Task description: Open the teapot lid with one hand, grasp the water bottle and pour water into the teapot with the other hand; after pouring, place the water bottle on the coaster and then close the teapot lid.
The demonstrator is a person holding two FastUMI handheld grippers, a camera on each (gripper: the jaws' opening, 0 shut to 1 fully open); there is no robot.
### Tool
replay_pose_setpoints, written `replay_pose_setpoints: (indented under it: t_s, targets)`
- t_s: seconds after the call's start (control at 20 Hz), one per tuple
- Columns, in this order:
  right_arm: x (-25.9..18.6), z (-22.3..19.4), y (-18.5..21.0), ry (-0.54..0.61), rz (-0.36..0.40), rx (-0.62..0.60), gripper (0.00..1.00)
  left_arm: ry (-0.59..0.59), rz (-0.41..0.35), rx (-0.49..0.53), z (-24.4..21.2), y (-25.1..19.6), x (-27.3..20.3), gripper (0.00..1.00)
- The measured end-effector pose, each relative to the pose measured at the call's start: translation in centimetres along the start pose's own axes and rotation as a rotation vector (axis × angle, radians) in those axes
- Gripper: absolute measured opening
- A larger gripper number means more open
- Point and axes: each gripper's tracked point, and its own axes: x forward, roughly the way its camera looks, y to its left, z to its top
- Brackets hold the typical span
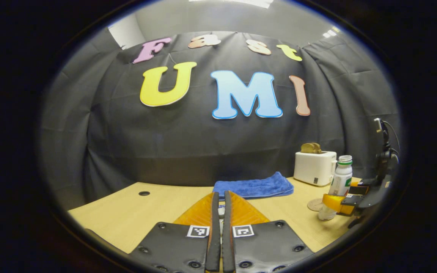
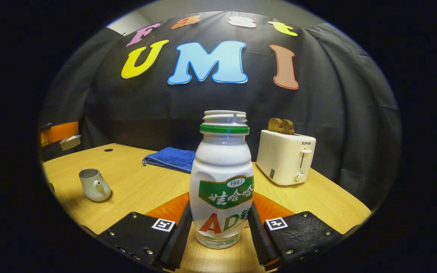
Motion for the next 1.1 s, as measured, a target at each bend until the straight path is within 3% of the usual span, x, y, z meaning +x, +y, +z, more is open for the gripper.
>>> replay_pose_setpoints:
  t_s: [0.1,0.2,0.25,0.3,0.5,0.55,0.65,0.7,1.1]
  targets:
    - [-0.4,0.6,0.6,-0.005,0.016,-0.015,0.72,-0.003,-0.003,0.001,0.0,0.0,0.0,0.08]
    - [-0.9,1.3,1.2,-0.013,0.025,-0.047,0.72,-0.003,-0.008,-0.006,0.1,-0.1,-0.2,0.12]
    - [-1.2,1.7,1.4,-0.019,0.03,-0.074,0.72,-0.004,-0.009,-0.014,0.3,-0.2,-0.3,0.08]
    - [-1.4,2.1,1.9,-0.025,0.038,-0.105,0.72,-0.008,-0.008,-0.022,0.3,-0.3,-0.3,0.12]
    - [-1.8,2.9,3.4,-0.045,0.052,-0.218,0.72,-0.024,0.002,-0.037,0.6,-0.2,-0.6,0.12]
    - [-1.8,3.1,3.8,-0.047,0.053,-0.234,0.72,-0.027,0.006,-0.035,0.7,-0.1,-0.7,0.08]
    - [-1.6,3.3,4.8,-0.045,0.065,-0.262,0.72,-0.025,0.019,-0.034,0.6,0.4,-0.8,0.12]
    - [-1.5,3.4,5.5,-0.042,0.073,-0.278,0.72,-0.021,0.021,-0.044,0.5,0.2,-0.9,0.08]
    - [-0.6,3.3,9.2,-0.02,0.074,-0.485,0.72,-0.017,0.058,-0.061,0.2,0.7,-1.8,0.12]
